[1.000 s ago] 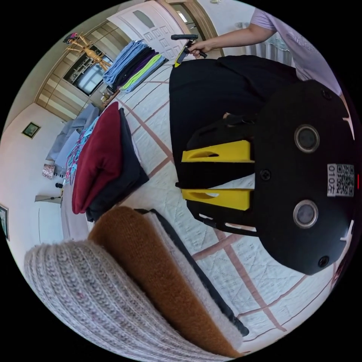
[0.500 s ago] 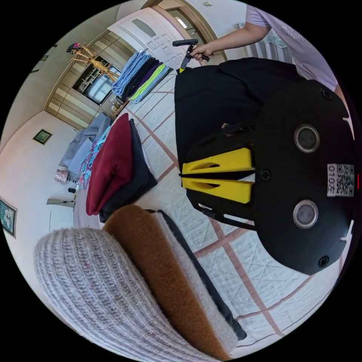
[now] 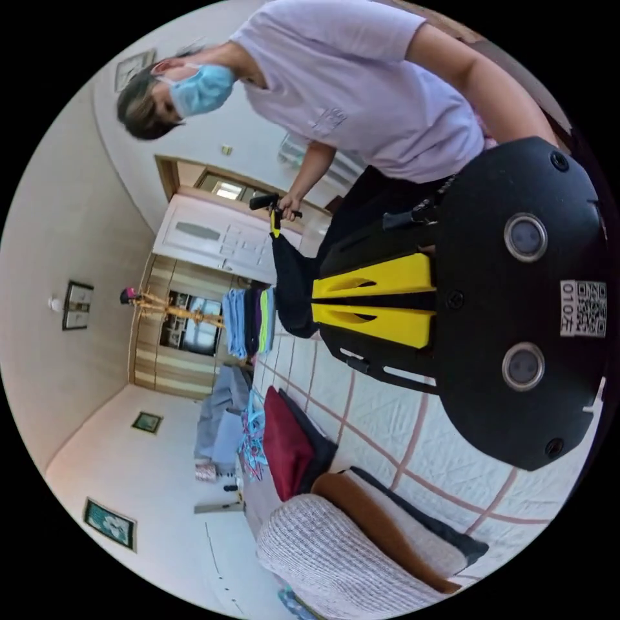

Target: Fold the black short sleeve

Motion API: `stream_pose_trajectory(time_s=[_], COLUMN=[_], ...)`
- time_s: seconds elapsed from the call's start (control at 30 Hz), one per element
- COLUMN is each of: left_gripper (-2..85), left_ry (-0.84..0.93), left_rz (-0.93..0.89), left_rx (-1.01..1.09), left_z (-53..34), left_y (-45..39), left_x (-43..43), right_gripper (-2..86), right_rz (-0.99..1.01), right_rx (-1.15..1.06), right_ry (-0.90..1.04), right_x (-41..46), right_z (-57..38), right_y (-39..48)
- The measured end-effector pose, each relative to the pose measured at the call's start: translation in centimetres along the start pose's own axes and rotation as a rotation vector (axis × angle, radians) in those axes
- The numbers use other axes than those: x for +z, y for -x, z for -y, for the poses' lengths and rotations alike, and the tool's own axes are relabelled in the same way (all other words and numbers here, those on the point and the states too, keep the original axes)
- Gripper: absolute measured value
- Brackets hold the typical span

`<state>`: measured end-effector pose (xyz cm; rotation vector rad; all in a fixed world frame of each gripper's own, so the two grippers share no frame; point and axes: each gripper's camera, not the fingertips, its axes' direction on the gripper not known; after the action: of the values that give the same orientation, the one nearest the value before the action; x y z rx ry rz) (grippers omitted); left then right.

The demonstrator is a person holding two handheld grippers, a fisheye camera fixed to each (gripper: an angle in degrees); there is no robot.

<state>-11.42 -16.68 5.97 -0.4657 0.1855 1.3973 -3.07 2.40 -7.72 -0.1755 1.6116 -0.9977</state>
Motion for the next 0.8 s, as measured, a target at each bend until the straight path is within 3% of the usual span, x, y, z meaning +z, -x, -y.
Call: stream_pose_trajectory(time_s=[0.2,0.47,0.63,0.73,0.8], left_gripper=[0.1,0.1,0.1,0.2,0.3], left_ry=[0.211,0.145,0.018,0.073,0.099], left_rz=[-0.076,-0.064,0.029,0.01,0.024], left_rx=[-0.052,-0.069,-0.073,-0.118,-0.156], left_z=[-5.5,-5.7,-5.3,-6.2,-6.3], left_y=[-4.8,-7.4,-9.9,-10.5,-10.9], left_x=[-0.5,-2.5,-5.5,-4.4,-3.9], right_gripper=[3.6,3.7,3.7,3.7,3.6], right_rz=[0.057,0.007,-0.047,-0.012,-0.002], right_rx=[0.166,0.173,0.084,0.129,0.123], right_ry=[0.193,0.198,0.015,0.209,0.219], right_x=[2.1,1.9,-1.0,2.1,2.8], right_z=[-11.1,-12.5,-12.5,-14.0,-14.5], right_y=[1.5,3.2,6.2,5.9,6.6])
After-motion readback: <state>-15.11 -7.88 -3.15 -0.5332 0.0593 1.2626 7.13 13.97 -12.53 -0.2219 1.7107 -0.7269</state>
